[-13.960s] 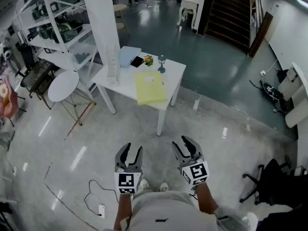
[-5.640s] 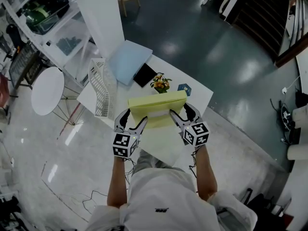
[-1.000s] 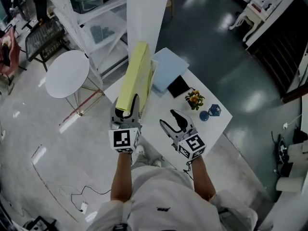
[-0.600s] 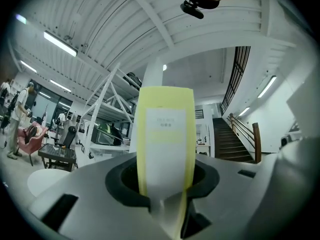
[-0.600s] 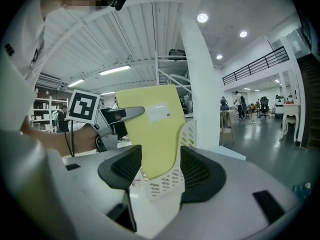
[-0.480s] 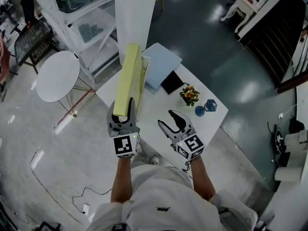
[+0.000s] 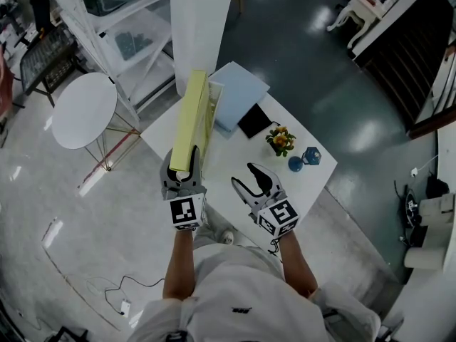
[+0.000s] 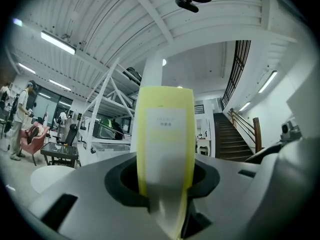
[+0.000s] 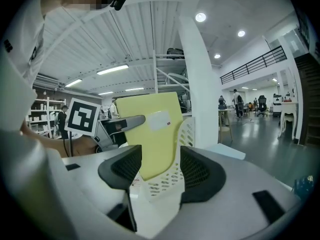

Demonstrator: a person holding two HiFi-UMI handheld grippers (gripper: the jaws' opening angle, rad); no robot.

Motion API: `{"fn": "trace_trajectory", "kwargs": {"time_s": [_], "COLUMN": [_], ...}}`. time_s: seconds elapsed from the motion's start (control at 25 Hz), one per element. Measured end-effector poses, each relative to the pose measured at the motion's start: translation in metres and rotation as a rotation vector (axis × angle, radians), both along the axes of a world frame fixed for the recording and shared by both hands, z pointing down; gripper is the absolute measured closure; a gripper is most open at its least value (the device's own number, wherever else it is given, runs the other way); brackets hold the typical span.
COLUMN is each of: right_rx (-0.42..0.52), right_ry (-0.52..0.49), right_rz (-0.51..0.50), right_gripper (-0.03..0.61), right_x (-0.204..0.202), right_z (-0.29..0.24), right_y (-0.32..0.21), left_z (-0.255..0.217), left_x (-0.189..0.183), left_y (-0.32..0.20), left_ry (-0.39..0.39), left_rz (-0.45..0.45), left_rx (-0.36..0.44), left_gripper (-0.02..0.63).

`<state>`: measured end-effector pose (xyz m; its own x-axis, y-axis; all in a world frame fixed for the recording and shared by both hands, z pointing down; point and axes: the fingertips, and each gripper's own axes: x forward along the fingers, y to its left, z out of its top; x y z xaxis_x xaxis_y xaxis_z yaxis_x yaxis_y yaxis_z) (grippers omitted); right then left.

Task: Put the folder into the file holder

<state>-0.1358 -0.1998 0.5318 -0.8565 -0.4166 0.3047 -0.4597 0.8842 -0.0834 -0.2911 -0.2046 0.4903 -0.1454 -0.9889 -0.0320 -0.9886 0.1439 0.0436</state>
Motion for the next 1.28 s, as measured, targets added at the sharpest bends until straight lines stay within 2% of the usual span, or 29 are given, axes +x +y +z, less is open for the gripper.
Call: {"fn": "trace_trajectory", "kwargs": {"time_s": [0.16, 0.28, 0.6, 1.08, 1.28], "right_rx": [-0.006, -0.005, -0.013, 0.002, 0.000], "right_ry": [0.007, 0.015, 0.019, 0.018, 0.013], "right_rz": [0.005, -0.003, -0.006, 0.038, 0.027], "right_gripper": [0.334, 0.334, 0.334, 0.334, 0.334], "right_x": [-0.001, -0.005, -0.003, 0.007, 0.011], "right_z": [0.005, 0.007, 0.011, 0.013, 0.014], "right_y": [0.001, 0.004, 0.007, -0.001, 0.001], "left_z": [0.003, 0.006, 0.014, 0.053, 0.064], "left_x": [0.003, 0.006, 0.011, 0.019, 0.024], "left_y": [-0.007, -0.013, -0.029, -0.033, -0.032], "left_ry": [-0.016, -0.037, -0.035, -0.062, -0.061], "left_rz": [0.003, 0.010, 0.020, 0.012, 0.015], "left_rx": [0.016, -0.006, -0.014, -0.083, -0.112], "left_gripper": [0.439, 0.437, 0.440, 0.414, 0.397]}}
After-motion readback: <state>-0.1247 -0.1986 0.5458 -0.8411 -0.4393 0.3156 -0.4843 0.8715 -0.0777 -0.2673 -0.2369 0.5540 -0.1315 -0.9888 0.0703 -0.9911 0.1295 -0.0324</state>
